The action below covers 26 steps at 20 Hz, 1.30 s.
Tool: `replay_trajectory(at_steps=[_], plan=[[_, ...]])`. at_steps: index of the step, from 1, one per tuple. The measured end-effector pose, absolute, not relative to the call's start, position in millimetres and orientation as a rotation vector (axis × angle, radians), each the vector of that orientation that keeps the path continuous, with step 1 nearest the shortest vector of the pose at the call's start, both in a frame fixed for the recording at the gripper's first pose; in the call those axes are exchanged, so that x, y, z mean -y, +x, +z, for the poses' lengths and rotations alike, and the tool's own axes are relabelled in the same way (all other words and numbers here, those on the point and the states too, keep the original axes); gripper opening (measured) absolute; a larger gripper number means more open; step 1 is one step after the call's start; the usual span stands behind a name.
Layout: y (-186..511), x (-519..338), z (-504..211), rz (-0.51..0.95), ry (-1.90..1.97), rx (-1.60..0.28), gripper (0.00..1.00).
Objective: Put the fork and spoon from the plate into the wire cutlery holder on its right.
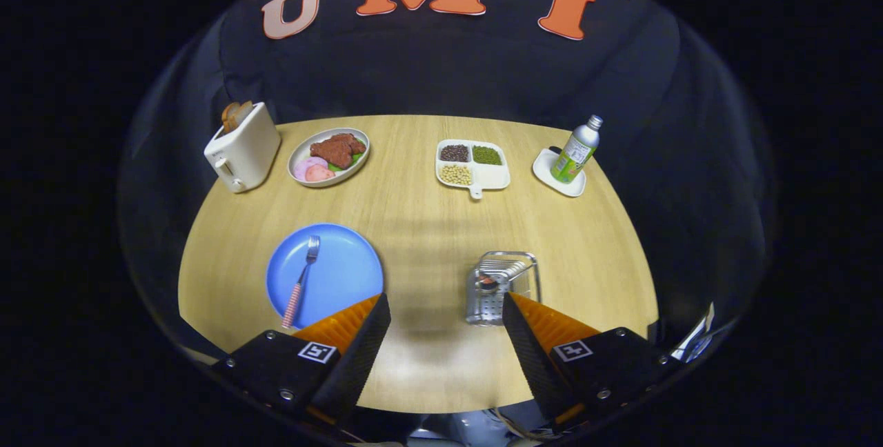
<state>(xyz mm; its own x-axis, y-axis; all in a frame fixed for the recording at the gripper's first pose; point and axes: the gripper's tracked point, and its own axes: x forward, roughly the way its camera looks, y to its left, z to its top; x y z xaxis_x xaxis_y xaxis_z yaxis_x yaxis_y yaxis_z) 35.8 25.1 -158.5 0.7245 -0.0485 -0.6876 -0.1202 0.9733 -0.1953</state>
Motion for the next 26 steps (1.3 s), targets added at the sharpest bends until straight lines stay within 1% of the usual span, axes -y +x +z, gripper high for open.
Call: replay_trajectory(at_steps=[7, 11, 14, 16, 17, 18, 19, 20, 23, 26], plan=[[26, -118, -211, 0.12, -0.162, -0.697, 0.98], [35, -155, -241, 0.155, -0.154, -0.652, 0.98], [36, -166, -265, 0.168, -0.186, -0.645, 0.98], [34, -170, -281, 0.174, -0.192, -0.672, 0.91], [34, -174, -288, 0.178, -0.186, -0.687, 0.86], [33, -174, -294, 0.175, -0.181, -0.701, 0.84], [33, -175, -298, 0.174, -0.179, -0.711, 0.78], [34, -177, -300, 0.174, -0.178, -0.717, 0.75], [37, -183, -308, 0.187, -0.179, -0.725, 0.62], [37, -188, -315, 0.203, -0.194, -0.738, 0.55]])
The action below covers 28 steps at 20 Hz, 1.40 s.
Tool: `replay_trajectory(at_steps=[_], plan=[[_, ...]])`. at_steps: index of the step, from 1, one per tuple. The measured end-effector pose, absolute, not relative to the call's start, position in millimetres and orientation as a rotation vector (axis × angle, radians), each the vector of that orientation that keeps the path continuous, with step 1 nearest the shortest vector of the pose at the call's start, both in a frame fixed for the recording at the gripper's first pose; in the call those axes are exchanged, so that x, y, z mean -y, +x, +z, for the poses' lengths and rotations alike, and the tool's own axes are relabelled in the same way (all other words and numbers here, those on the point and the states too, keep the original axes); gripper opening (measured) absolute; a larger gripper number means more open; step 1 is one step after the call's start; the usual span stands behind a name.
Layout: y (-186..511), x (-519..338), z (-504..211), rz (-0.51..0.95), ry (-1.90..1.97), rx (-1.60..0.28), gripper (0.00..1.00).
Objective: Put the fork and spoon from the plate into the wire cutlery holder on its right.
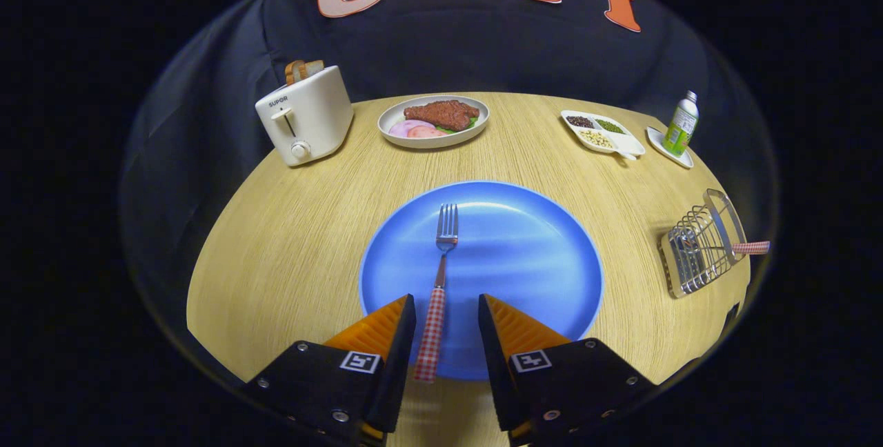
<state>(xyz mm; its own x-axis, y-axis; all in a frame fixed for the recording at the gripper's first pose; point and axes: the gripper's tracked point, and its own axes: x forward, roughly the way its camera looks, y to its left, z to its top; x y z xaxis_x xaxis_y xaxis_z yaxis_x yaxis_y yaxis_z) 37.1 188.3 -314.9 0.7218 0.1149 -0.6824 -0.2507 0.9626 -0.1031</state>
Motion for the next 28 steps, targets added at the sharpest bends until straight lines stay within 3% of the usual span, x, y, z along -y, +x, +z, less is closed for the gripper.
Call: replay_trajectory(at_steps=[9, 17, 28], plan=[[38, -189, -319, 0.202, -0.18, -0.767, 0.1], [32, -156, -272, 0.226, -0.13, -0.78, 0.06], [37, -35, -181, 0.223, -0.227, -0.813, 0.05]])
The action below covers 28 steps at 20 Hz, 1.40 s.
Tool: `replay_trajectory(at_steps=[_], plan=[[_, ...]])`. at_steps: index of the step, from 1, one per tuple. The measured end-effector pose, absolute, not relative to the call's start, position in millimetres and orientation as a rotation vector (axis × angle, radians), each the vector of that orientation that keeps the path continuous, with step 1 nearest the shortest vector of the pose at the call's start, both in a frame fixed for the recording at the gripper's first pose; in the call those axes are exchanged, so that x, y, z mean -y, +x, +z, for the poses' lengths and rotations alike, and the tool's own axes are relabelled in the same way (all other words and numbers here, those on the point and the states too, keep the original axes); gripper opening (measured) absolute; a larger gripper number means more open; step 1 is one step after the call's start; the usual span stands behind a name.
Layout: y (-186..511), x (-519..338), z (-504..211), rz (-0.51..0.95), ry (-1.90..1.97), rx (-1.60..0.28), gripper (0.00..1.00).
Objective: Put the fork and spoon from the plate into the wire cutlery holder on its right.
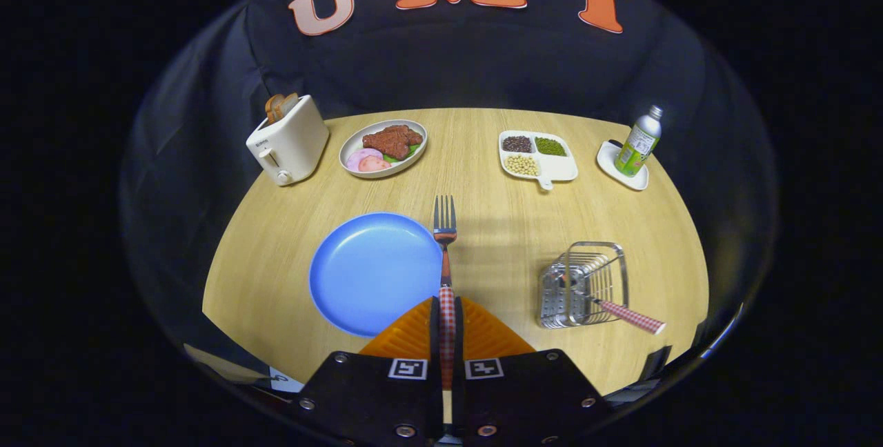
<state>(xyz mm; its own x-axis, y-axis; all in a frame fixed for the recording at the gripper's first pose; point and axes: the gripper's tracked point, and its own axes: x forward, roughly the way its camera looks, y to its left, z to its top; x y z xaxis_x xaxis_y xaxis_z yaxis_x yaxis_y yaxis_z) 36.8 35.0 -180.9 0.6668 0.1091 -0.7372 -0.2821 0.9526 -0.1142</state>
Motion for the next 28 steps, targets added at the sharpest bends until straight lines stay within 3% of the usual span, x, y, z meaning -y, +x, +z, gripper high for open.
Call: replay_trajectory(at_steps=[13, 28], plan=[[23, 91, -141, 0.238, -0.41, -1.058, 0.05], [51, 103, -172, 0.33, -0.579, -1.439, 0.05]])
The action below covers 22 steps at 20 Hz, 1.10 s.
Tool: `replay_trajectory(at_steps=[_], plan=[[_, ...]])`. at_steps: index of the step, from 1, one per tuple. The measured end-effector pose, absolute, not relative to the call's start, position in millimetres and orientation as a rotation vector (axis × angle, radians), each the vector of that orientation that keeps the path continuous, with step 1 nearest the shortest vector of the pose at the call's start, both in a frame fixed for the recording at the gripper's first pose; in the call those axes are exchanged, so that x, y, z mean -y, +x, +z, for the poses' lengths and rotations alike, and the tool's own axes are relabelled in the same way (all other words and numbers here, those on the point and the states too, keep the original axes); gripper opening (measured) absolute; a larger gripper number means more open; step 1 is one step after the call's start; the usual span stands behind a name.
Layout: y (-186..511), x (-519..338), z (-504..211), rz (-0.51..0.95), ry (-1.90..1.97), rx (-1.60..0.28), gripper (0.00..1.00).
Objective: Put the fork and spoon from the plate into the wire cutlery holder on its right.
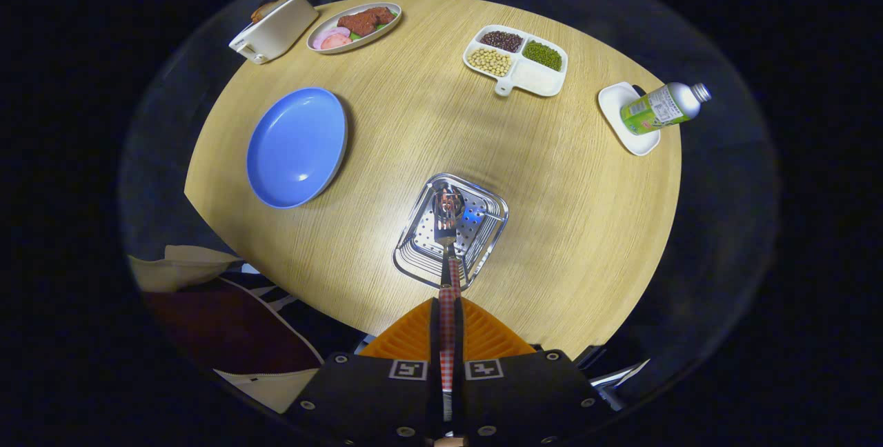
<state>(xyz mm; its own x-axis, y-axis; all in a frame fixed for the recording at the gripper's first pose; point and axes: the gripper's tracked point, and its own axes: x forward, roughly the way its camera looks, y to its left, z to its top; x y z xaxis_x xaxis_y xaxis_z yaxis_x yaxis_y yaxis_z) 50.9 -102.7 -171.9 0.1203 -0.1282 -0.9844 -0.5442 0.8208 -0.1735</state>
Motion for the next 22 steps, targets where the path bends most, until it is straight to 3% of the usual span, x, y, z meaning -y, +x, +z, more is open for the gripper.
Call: replay_trajectory(at_steps=[6, 10, 12, 15, 16, 17, 19, 22], plan=[[57, 98, -178, 0.321, -0.584, -1.473, 0.09], [57, 95, -169, 0.3, -0.52, -1.444, 0.17], [62, 93, -162, 0.296, -0.492, -1.385, 0.52], [67, 82, -146, 0.274, -0.401, -1.279, 0.76], [72, 77, -139, 0.27, -0.362, -1.229, 0.8], [77, 72, -131, 0.26, -0.326, -1.173, 0.91], [87, 60, -111, 0.232, -0.25, -1.044, 0.99], [93, 55, -76, 0.192, -0.192, -0.853, 0.99]])
